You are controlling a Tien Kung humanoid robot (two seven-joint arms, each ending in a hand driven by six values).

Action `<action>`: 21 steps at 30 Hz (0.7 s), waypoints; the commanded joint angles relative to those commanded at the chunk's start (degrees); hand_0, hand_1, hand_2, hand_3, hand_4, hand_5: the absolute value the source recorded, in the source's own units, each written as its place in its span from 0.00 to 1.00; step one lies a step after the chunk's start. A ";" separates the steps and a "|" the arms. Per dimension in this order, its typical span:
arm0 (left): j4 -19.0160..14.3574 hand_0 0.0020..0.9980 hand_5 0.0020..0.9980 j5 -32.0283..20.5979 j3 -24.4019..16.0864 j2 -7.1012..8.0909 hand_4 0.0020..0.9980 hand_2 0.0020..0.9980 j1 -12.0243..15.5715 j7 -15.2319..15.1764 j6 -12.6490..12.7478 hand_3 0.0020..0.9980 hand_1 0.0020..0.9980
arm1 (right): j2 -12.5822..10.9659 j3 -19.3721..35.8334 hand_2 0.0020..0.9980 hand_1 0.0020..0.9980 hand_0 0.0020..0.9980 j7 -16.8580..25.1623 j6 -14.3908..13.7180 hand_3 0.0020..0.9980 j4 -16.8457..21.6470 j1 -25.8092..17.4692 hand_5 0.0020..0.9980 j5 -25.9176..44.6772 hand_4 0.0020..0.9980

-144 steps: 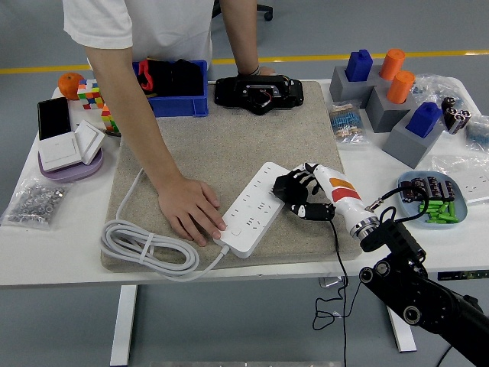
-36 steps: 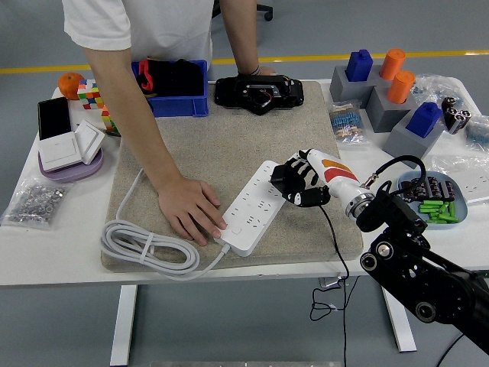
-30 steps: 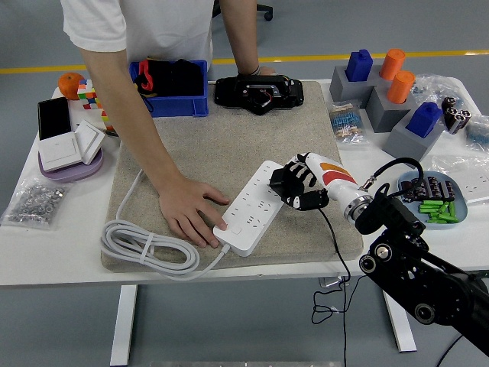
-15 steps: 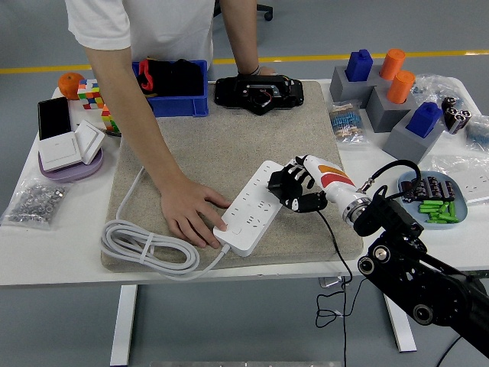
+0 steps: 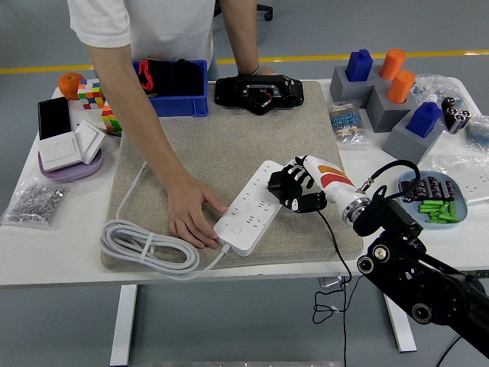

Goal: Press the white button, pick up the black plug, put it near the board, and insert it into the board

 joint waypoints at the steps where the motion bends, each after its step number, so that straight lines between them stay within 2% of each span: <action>1: 0.00 0.69 0.18 -0.02 -0.01 0.00 0.54 0.61 0.00 0.00 0.00 0.64 0.64 | 0.03 -0.09 0.56 0.50 0.46 0.01 0.04 0.59 -0.14 0.02 0.00 0.06 0.82; 21: 0.00 0.69 0.18 0.05 -0.18 -0.04 0.54 0.61 -0.05 -0.02 0.03 0.64 0.64 | -0.06 -0.13 0.56 0.51 0.45 -0.14 0.77 0.59 -0.59 0.09 0.00 -0.39 0.85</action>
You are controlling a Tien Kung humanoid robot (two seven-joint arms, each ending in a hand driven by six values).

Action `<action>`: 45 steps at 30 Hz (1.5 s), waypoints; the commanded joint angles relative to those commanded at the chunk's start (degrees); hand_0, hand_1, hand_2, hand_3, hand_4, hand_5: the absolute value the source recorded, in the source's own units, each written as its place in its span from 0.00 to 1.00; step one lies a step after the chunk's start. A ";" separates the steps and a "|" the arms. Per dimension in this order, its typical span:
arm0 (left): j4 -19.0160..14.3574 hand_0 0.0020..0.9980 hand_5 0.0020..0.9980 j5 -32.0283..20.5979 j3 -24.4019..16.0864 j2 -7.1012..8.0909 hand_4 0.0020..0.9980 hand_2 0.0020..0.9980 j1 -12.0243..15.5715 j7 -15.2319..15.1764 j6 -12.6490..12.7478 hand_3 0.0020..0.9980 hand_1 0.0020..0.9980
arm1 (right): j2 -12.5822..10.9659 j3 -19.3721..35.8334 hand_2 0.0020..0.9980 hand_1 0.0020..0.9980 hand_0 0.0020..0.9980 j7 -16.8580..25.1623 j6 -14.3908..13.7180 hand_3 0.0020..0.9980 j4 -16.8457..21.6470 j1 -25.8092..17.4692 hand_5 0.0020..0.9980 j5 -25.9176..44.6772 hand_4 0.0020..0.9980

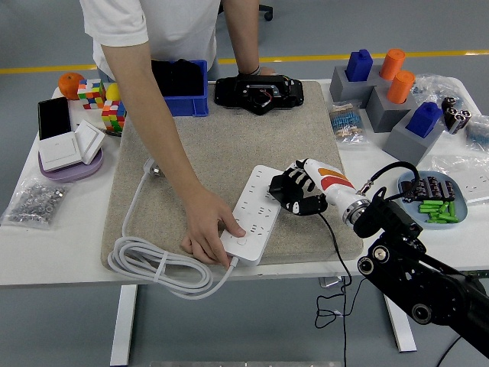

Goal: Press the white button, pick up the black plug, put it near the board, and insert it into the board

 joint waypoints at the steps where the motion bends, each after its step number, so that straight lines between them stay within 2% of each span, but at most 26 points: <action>1: 0.00 0.69 0.18 0.00 0.00 -0.01 0.54 0.61 0.00 0.01 0.01 0.64 0.64 | 0.02 -0.03 0.56 0.51 0.45 -0.02 0.09 0.59 0.00 -0.01 0.00 -0.02 0.85; 14: 0.00 0.69 0.18 0.35 -0.13 -0.06 0.54 0.61 0.06 0.03 0.04 0.64 0.64 | 0.10 -0.65 0.57 0.51 0.45 -0.05 0.65 0.59 0.56 -0.10 0.00 0.10 0.86; 45: 0.00 0.69 0.18 0.65 -0.39 -0.14 0.54 0.61 0.06 0.02 0.05 0.64 0.64 | 0.41 -1.13 0.58 0.53 0.47 0.67 0.19 0.59 -1.50 0.44 0.01 -0.44 0.87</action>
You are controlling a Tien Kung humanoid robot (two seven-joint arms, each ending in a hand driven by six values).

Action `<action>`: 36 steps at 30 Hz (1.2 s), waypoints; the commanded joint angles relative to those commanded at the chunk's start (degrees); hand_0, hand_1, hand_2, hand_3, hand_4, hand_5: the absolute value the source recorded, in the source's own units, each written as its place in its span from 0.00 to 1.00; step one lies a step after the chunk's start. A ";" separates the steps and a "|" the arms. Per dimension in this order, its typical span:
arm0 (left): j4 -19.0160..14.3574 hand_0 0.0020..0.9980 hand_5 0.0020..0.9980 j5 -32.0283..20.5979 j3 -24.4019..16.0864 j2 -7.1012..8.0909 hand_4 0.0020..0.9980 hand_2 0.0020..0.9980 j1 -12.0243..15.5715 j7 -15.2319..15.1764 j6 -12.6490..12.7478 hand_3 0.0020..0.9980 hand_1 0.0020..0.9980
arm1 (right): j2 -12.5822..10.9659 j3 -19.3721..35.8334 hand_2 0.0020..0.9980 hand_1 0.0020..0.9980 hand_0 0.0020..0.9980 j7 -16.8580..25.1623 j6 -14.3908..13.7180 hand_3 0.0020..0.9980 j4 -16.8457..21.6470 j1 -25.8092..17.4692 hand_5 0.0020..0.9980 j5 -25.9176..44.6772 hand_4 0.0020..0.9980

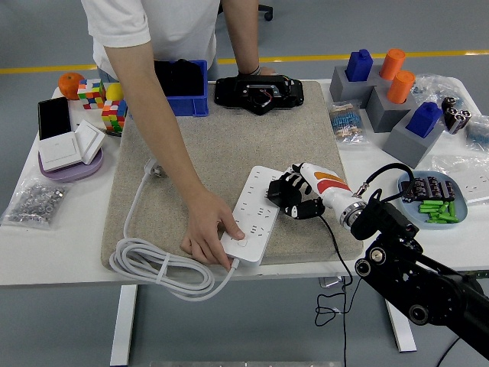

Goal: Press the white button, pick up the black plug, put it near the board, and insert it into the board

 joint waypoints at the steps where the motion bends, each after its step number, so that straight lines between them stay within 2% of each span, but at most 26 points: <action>1: 0.00 0.69 0.18 -0.01 0.00 0.00 0.54 0.61 -0.03 -0.01 0.00 0.64 0.63 | 0.01 0.00 0.61 0.58 0.48 0.04 -0.04 0.60 -0.03 0.04 0.01 0.01 0.88; 6: 0.00 0.69 0.18 -0.16 0.07 0.03 0.54 0.61 -0.10 -0.03 -0.02 0.64 0.63 | 0.00 0.08 0.61 0.58 0.48 0.19 0.00 0.60 -0.09 0.11 0.01 0.06 0.88; 7: 0.00 0.69 0.18 -0.15 0.07 0.04 0.54 0.61 -0.10 -0.04 -0.03 0.64 0.64 | -0.02 0.08 0.66 0.61 0.50 0.17 0.07 0.62 -0.07 0.10 0.01 0.09 0.90; 13: 0.00 0.69 0.18 -0.17 0.02 0.03 0.54 0.61 -0.07 -0.01 -0.06 0.64 0.63 | -0.06 0.06 0.67 0.63 0.51 0.06 0.35 0.63 0.43 0.01 0.01 0.27 0.90; 36: 0.00 0.69 0.18 -0.12 -0.03 0.02 0.54 0.61 -0.11 -0.08 -0.09 0.64 0.64 | -0.03 0.25 0.68 0.63 0.51 0.12 0.65 0.64 0.84 -0.04 0.03 0.83 0.92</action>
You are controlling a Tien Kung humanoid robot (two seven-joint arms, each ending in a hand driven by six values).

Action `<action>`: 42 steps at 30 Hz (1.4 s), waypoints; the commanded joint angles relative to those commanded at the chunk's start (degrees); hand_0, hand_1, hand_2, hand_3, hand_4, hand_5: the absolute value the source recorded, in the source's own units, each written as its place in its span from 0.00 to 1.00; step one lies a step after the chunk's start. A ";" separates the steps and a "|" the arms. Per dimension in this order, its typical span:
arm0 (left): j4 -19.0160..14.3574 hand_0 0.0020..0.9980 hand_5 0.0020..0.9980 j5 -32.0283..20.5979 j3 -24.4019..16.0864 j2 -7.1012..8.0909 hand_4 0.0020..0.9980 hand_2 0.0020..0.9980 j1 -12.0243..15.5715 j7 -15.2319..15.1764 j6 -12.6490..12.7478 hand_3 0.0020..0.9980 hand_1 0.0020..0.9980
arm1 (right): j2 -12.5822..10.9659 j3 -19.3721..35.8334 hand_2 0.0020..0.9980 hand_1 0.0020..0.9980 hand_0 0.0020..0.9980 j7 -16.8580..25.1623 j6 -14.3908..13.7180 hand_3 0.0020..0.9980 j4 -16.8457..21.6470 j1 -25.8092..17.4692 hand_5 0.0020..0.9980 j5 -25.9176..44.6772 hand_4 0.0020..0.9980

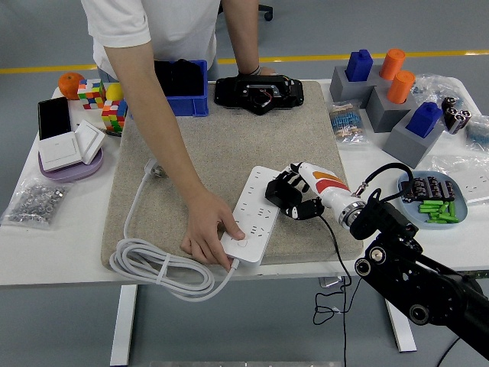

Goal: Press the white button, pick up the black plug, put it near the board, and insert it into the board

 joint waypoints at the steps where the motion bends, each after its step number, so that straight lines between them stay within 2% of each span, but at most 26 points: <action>1: 0.00 0.69 0.18 0.01 0.00 0.00 0.54 0.61 -0.01 0.00 0.00 0.64 0.64 | -0.01 0.06 0.68 0.63 0.51 0.02 0.03 0.64 0.05 -0.01 0.05 -0.02 0.93; 18: 0.00 0.69 0.18 0.35 -0.36 -0.08 0.54 0.61 0.09 0.01 -0.08 0.64 0.64 | -0.08 0.51 0.71 0.67 0.58 -0.06 1.43 0.67 1.92 -0.36 0.06 0.25 0.95; 19: 0.00 0.69 0.17 0.34 -0.36 -0.08 0.54 0.61 0.09 0.02 -0.08 0.64 0.64 | -0.11 0.53 0.76 0.73 0.64 -0.14 1.56 0.74 2.07 -0.40 0.08 0.24 0.98; 35: 0.00 0.69 0.17 0.65 -0.48 -0.11 0.54 0.61 0.11 0.00 -0.05 0.64 0.63 | -0.35 1.18 0.79 0.76 0.68 0.17 1.84 0.76 4.18 -0.93 0.09 0.71 0.99; 39: 0.00 0.69 0.17 0.48 -0.36 -0.13 0.54 0.61 0.20 0.00 -0.01 0.64 0.63 | -0.55 1.89 0.78 0.77 0.68 1.20 1.50 0.76 5.49 -1.87 0.09 0.86 0.99; 42: 0.00 0.69 0.17 0.46 -0.29 -0.16 0.54 0.61 0.21 -0.01 0.01 0.64 0.63 | -0.97 2.91 0.78 0.77 0.68 3.63 0.52 0.76 7.04 -3.12 0.09 1.39 0.99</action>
